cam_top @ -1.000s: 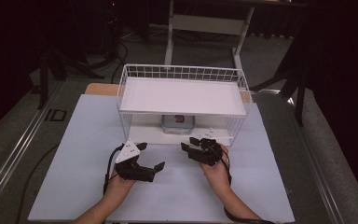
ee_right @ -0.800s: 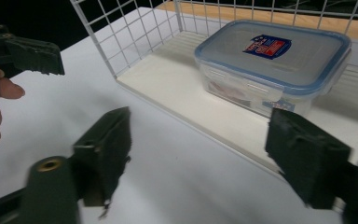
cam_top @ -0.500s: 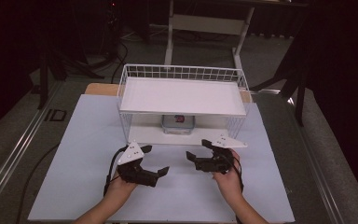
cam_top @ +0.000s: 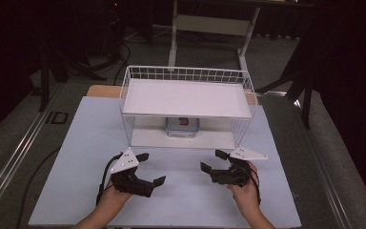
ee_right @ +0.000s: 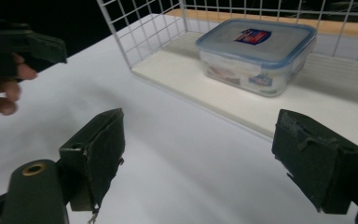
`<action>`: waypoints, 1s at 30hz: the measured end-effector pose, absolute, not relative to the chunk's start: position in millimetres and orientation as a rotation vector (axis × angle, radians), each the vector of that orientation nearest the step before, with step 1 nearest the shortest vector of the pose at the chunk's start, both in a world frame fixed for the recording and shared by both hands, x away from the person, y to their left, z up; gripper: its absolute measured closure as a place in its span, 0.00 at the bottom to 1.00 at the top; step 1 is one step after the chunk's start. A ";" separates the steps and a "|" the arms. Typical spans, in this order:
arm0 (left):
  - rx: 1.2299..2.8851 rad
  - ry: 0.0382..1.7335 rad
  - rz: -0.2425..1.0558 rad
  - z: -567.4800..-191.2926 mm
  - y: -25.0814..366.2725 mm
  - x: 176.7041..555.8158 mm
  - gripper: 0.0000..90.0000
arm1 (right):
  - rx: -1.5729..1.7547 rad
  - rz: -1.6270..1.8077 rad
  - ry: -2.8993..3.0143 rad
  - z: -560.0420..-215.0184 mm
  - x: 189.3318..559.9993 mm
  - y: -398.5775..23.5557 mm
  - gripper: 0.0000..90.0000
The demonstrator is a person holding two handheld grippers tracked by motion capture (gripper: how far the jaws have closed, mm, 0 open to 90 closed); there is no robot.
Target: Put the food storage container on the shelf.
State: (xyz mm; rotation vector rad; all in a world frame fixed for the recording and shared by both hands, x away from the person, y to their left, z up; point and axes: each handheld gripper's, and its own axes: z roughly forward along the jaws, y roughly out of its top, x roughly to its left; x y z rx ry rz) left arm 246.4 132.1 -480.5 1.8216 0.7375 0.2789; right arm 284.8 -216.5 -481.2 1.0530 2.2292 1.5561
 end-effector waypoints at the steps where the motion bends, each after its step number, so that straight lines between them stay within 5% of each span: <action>1: 1.828 0.740 0.280 -481.4 133.0 246.0 0.02 | 1.031 1.551 2.227 -481.5 282.7 -218.1 0.19; 30: 1.939 0.710 0.297 -512.9 155.5 238.5 0.02 | 0.960 1.416 2.238 -499.4 262.8 -269.5 0.19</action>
